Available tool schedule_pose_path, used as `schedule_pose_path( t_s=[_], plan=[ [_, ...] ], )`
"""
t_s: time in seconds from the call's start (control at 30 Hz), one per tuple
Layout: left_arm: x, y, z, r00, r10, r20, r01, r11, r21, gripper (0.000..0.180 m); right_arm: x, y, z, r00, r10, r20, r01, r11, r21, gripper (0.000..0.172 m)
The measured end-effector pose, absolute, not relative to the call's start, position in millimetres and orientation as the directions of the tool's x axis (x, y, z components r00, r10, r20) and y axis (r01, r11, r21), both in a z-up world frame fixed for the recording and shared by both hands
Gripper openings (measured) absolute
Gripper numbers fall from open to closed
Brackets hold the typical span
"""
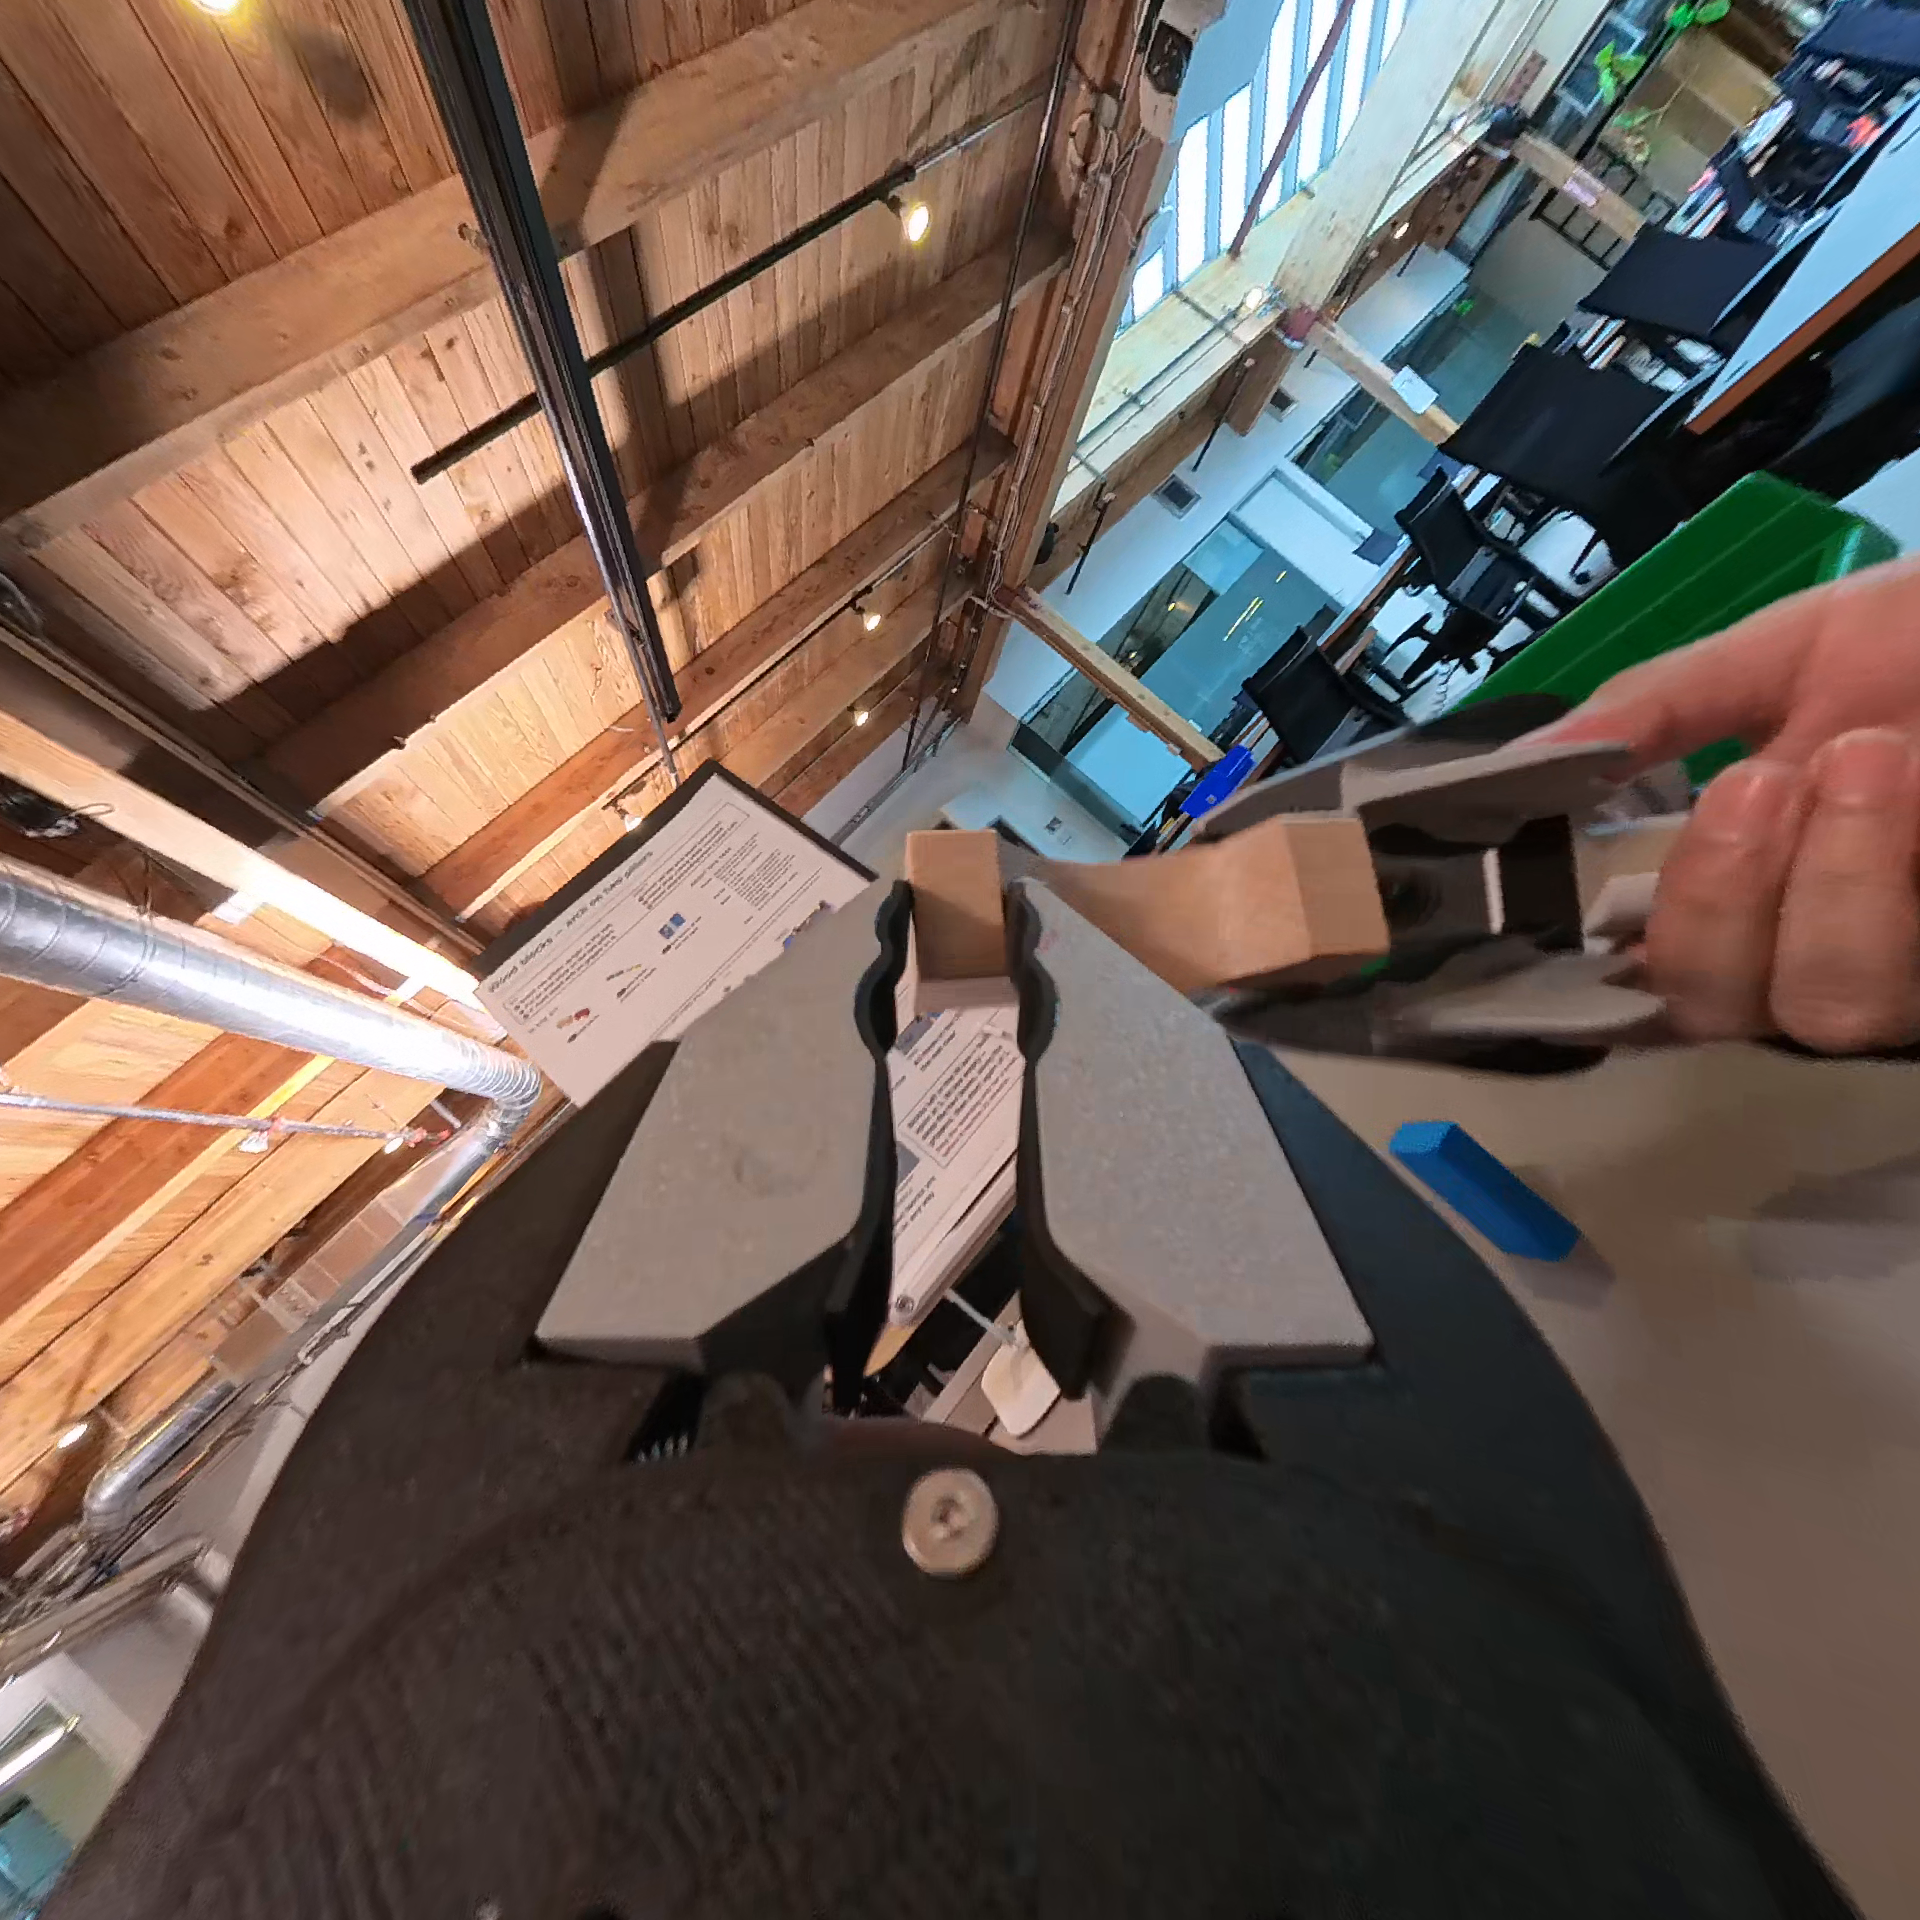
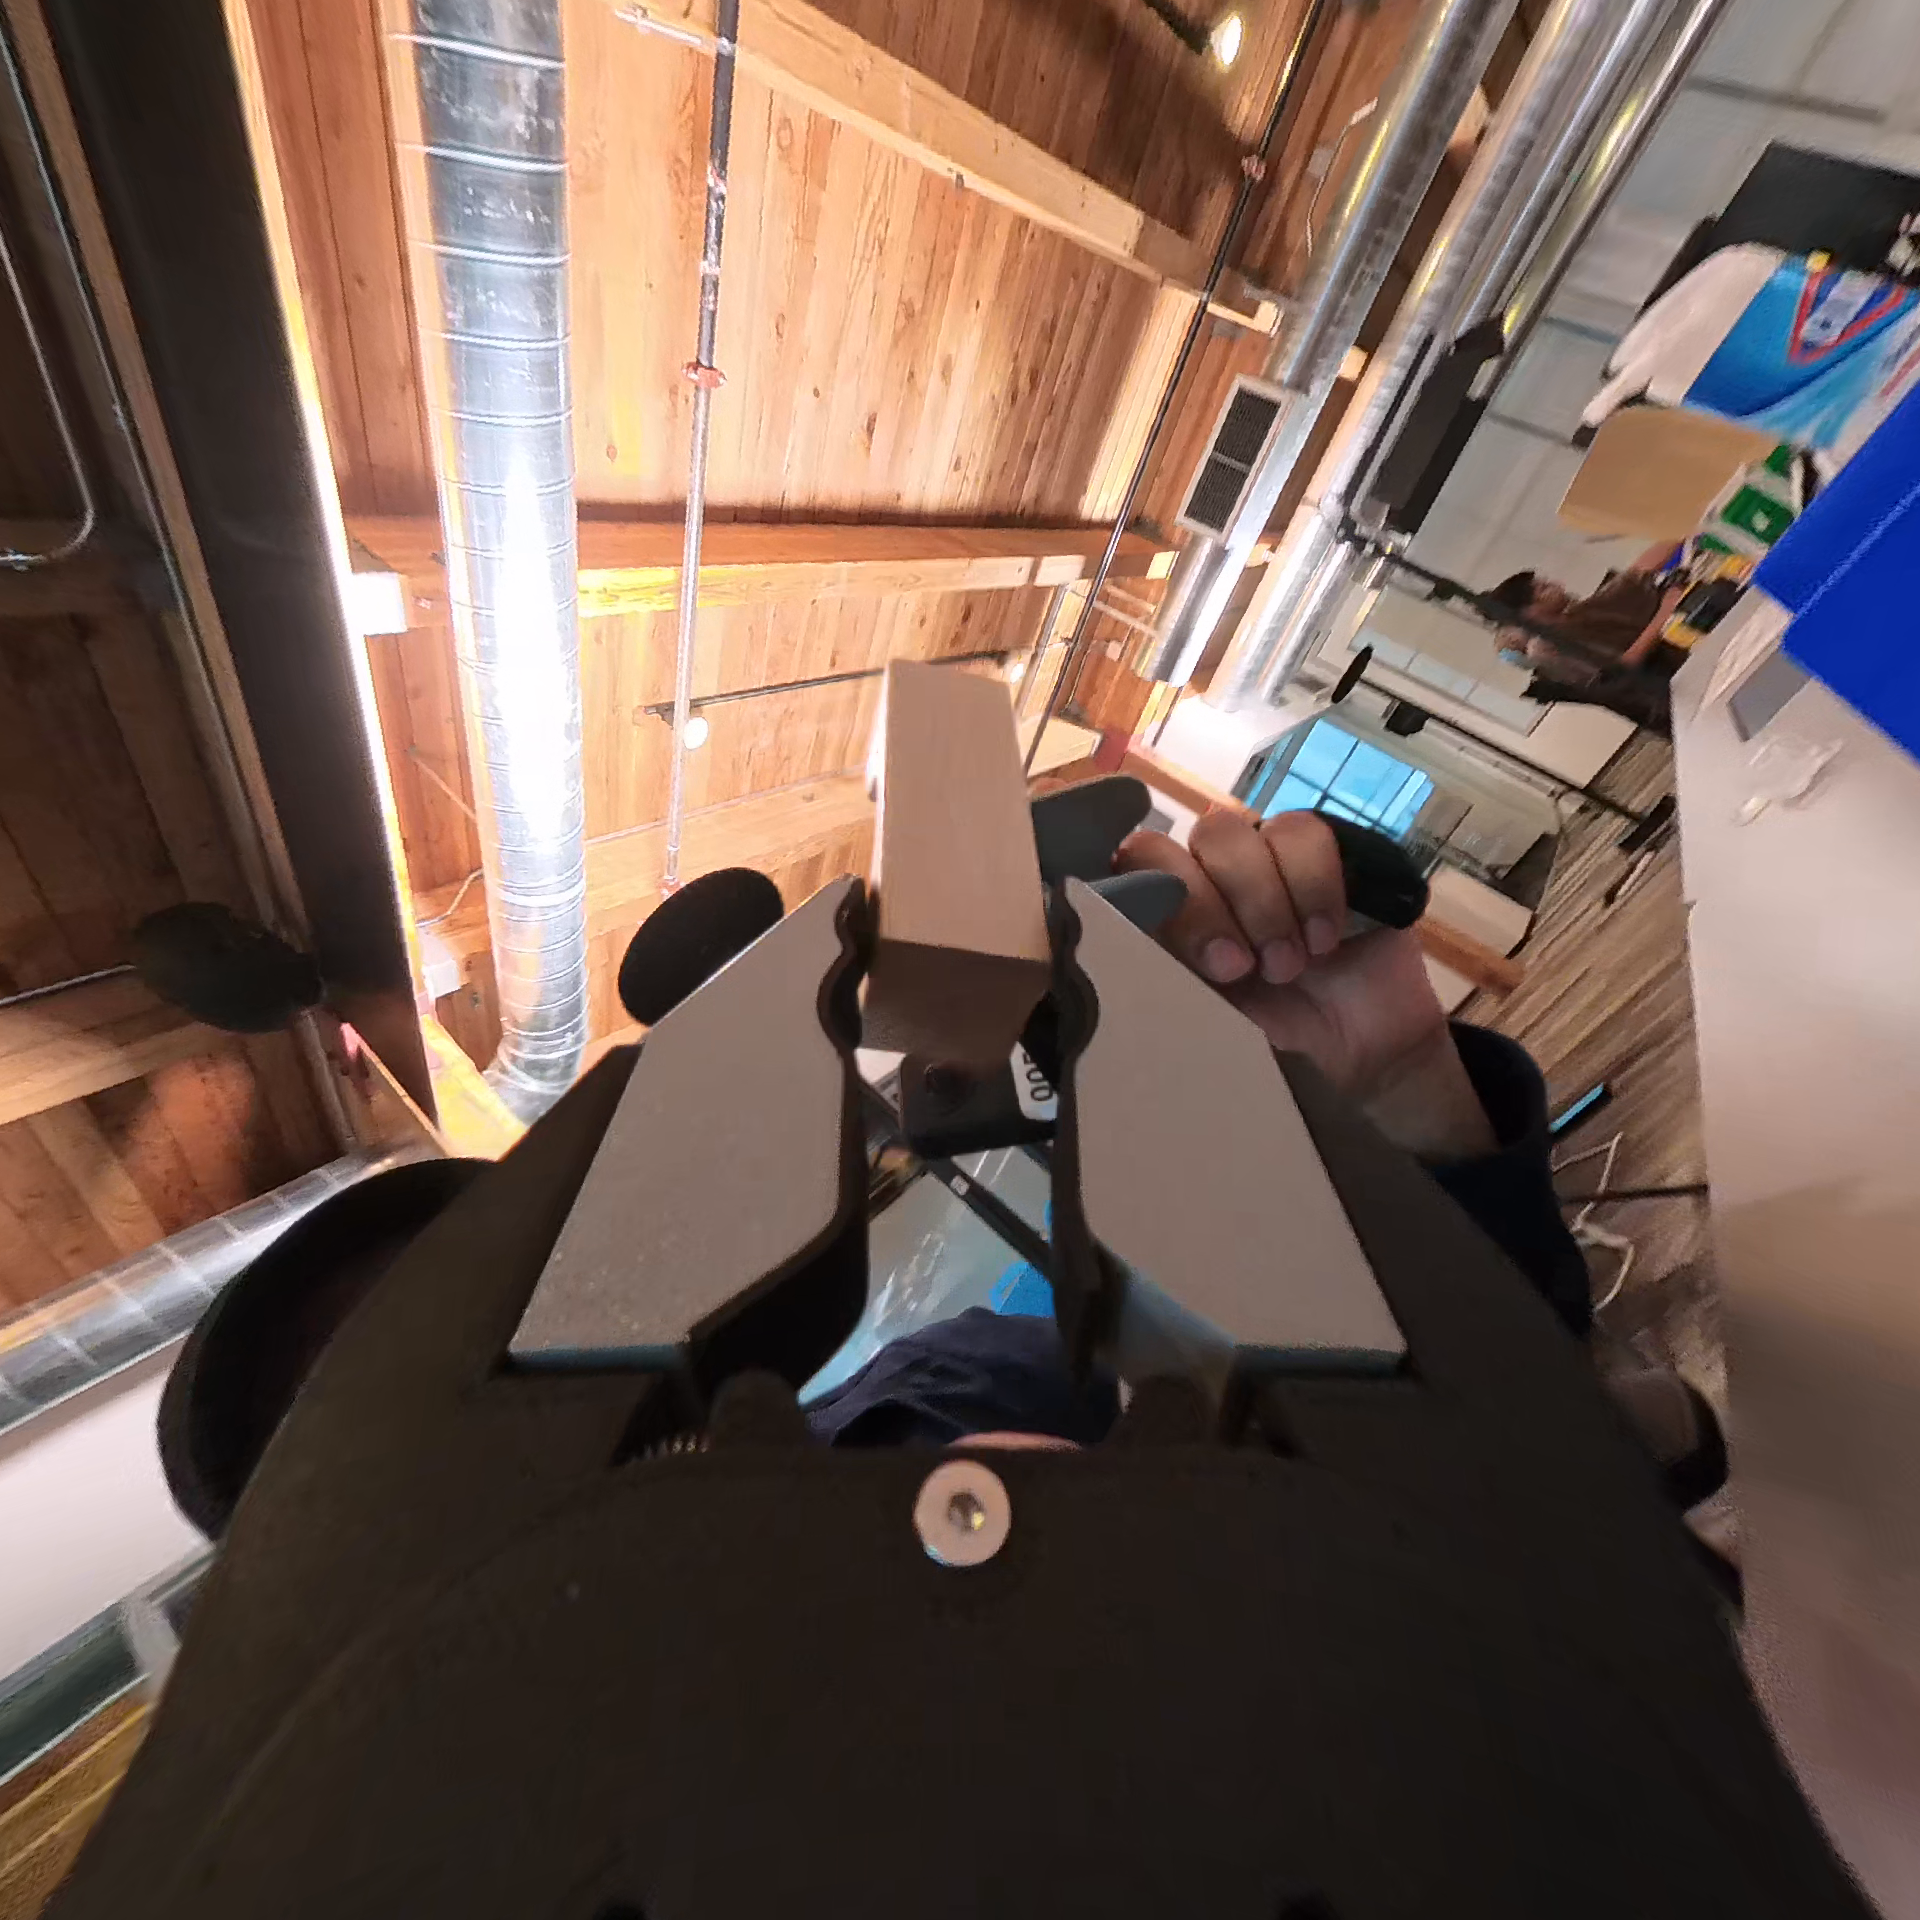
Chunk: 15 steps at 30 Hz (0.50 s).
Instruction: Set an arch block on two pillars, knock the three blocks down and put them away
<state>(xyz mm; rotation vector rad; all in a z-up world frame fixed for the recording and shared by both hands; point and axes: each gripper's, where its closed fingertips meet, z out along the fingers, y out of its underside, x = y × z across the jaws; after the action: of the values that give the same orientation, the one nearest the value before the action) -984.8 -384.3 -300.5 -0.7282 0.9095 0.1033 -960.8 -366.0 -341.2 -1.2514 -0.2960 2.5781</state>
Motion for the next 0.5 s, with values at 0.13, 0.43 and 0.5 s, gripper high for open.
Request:
schedule_pose_path(
  t_s=[0.13,0.43,0.5],
  plan=[
    [-983.8,-368.0,-312.6,0.624,-0.254,-0.739,-0.390,0.718,-0.576,0.016,-952.8,-349.1,-347.6,-0.508,0.398,-0.764,-0.240,-0.917,-0.318,0.032],
    [-983.0,-343.8,-334.0,0.637,-0.232,-0.735,-0.433,0.681,-0.590,0.017,-947.6,-327.7,-361.8,-0.375,0.445,-0.813,-0.352,-0.880,-0.319,0.031],
    [-981.8,-342.5,-337.9,0.636,-0.263,-0.725,-0.423,0.668,-0.613,0.017,-943.9,-323.9,-362.0,-0.343,0.466,-0.816,-0.382,-0.863,-0.332,0.031]
  ],
)
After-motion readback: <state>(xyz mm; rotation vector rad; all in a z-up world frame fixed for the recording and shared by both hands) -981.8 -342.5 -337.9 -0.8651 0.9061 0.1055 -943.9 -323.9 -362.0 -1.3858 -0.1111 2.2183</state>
